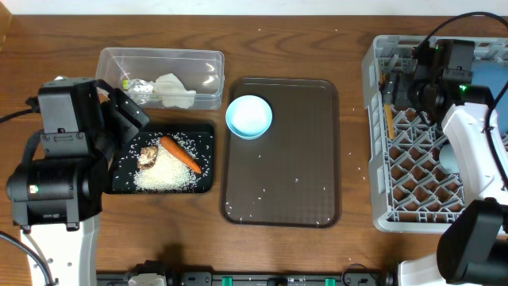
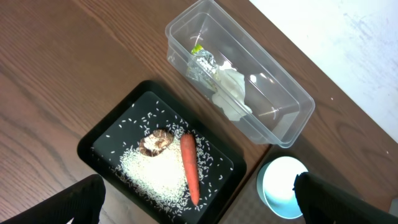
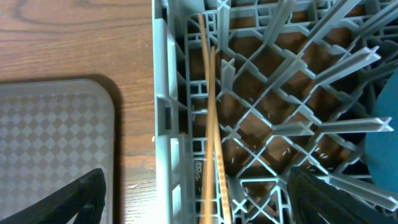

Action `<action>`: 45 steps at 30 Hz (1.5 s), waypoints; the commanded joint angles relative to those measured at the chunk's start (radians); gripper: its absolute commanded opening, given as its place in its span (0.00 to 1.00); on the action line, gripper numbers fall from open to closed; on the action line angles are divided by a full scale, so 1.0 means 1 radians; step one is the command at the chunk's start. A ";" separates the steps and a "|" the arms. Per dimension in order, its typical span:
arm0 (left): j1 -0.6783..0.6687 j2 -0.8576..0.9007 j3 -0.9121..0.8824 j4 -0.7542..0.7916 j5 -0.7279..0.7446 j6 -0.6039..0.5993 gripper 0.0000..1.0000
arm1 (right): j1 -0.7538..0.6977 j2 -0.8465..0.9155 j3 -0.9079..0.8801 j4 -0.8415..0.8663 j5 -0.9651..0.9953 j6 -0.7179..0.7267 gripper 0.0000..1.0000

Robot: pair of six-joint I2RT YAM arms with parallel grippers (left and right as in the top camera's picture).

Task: Sort waste into correct bins and load items into the dishwasher rack
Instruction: 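Carry the second chopstick right and insert it into the rack, then move the right gripper to the light-blue bowl and grasp its rim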

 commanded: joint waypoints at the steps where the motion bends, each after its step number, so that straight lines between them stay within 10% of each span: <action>1: -0.002 0.003 0.004 -0.003 -0.016 -0.002 0.98 | -0.008 -0.019 0.003 -0.004 -0.100 -0.007 0.90; 14: -0.002 0.003 0.004 -0.003 -0.016 -0.002 0.98 | 0.149 -0.169 0.003 0.001 -0.404 -0.004 0.91; 30: -0.002 0.003 0.003 -0.003 -0.015 -0.002 0.98 | 0.695 0.068 0.003 0.267 -0.113 -0.050 0.91; 45: -0.002 0.003 0.003 -0.003 -0.016 -0.002 0.98 | 0.827 0.255 0.003 0.294 -0.033 -0.113 0.84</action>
